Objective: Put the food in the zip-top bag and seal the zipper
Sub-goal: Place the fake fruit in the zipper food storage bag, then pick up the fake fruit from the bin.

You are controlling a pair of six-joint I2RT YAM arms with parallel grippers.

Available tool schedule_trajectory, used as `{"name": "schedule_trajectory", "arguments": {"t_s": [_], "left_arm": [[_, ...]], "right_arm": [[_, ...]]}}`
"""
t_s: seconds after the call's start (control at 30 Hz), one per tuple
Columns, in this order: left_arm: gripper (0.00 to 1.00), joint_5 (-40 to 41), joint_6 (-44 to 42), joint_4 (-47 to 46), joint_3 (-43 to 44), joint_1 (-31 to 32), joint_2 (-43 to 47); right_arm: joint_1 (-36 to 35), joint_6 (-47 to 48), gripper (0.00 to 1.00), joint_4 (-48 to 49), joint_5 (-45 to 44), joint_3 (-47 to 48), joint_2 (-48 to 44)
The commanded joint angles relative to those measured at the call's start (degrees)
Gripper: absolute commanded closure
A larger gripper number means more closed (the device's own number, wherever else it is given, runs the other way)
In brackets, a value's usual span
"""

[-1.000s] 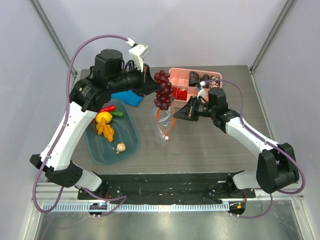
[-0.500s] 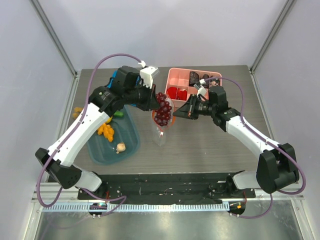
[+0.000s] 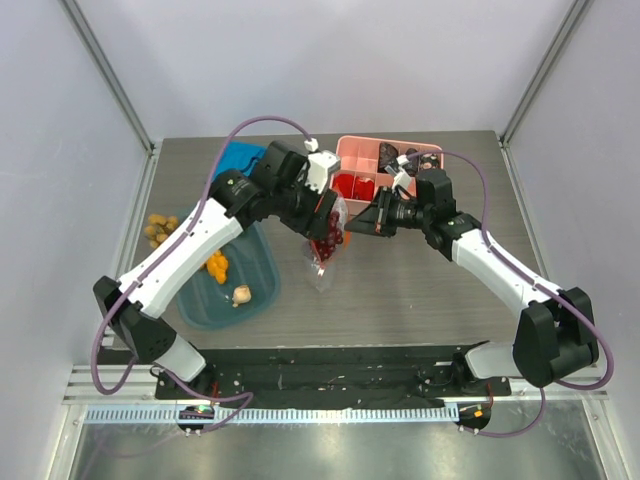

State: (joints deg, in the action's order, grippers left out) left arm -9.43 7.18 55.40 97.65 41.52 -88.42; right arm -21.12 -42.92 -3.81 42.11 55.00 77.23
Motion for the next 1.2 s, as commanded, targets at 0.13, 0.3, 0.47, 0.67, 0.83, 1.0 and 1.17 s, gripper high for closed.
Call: {"name": "schedule_trajectory", "arguments": {"t_s": [0.13,0.3,0.47,0.67,0.83,1.0,1.17], "left_arm": [[0.08,-6.4,3.0,-0.9,3.4,-11.9,7.0],[0.04,-6.7,3.2,1.3,-0.8,-22.2,10.5],[0.04,-2.0,1.4,3.3,-9.3,-32.3,13.1],[0.06,9.2,-0.6,2.6,-15.6,-37.8,13.6],[0.03,19.4,2.6,0.7,-16.7,-43.4,12.8],[0.09,21.5,3.6,1.0,-17.8,-44.6,9.8],[0.07,29.0,5.6,-3.7,-20.1,-48.3,8.6]], "right_arm": [[-0.9,3.2,0.99,-1.0,-0.2,4.1,-3.8],[-0.9,3.8,0.99,-1.7,-0.5,3.7,-4.3],[-1.1,4.1,0.99,-1.8,-0.6,3.4,-4.4],[-1.1,4.7,0.99,-2.3,-1.0,3.0,-4.3],[-1.2,5.2,0.99,-2.8,-1.3,2.3,-4.5],[-1.2,5.6,0.99,-3.0,-1.5,2.1,-4.5],[-1.1,6.4,0.99,-3.9,-1.6,2.4,-4.9]]}}
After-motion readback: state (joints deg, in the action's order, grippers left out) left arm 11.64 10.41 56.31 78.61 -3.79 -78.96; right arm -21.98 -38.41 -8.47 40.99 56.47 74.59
